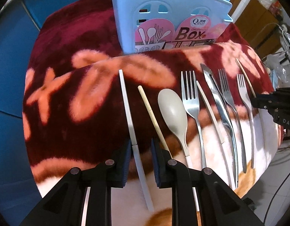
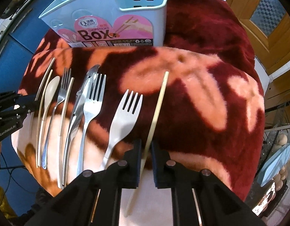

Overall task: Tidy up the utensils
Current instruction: 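Grasp the white plastic stick with the left tool while the right tool grasps a wooden chopstick, then lift both sticks and carry them over the blue Box holder with both tools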

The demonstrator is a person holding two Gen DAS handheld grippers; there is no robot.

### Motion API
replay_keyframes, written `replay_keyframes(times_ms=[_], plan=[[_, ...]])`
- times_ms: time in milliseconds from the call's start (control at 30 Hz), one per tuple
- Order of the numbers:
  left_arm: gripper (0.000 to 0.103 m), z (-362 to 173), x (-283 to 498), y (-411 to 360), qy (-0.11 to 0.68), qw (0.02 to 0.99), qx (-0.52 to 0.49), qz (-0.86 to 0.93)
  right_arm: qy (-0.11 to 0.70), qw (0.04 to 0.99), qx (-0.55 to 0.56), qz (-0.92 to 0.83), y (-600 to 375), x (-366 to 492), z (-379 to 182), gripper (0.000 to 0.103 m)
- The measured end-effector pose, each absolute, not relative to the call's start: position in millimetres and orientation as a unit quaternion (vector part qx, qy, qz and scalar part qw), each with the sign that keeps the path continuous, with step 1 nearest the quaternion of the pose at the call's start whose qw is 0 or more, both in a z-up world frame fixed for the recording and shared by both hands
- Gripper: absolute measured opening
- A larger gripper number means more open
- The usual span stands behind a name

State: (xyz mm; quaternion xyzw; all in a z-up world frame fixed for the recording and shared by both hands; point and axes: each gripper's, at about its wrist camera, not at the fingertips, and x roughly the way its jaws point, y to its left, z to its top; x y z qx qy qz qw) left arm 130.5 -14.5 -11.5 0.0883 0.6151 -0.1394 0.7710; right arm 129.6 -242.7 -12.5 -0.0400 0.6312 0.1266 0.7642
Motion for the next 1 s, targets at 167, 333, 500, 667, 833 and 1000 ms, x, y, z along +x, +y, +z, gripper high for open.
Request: replay_keyframes(times_ms=[167, 333, 500, 667, 833, 1000], plan=[[0.006, -9, 134, -8, 0.605, 0.780, 0.063, -0.143, 0.604, 0.786, -0.016, 0.130, -252, 122, -14, 0.006], [0.006, -6, 122, 2, 0.579, 0.800, 0.038, -0.152, 0.568, 0.811, 0.025, 0.137, -266, 102, -13, 0.006], [0.006, 4, 107, 17, 0.532, 0.833, 0.003, -0.154, 0.496, 0.856, 0.043, 0.141, -274, 74, 0, 0.006], [0.005, 15, 99, 30, 0.492, 0.856, -0.027, -0.154, 0.439, 0.881, 0.079, 0.157, -272, 56, 11, 0.006], [0.006, 31, 93, 32, 0.449, 0.879, -0.030, -0.160, 0.397, 0.900, 0.080, 0.163, -267, 52, 21, 0.006], [0.006, 56, 87, 28, 0.404, 0.896, -0.051, -0.176, 0.353, 0.918, 0.078, 0.164, -268, 49, 37, 0.006]])
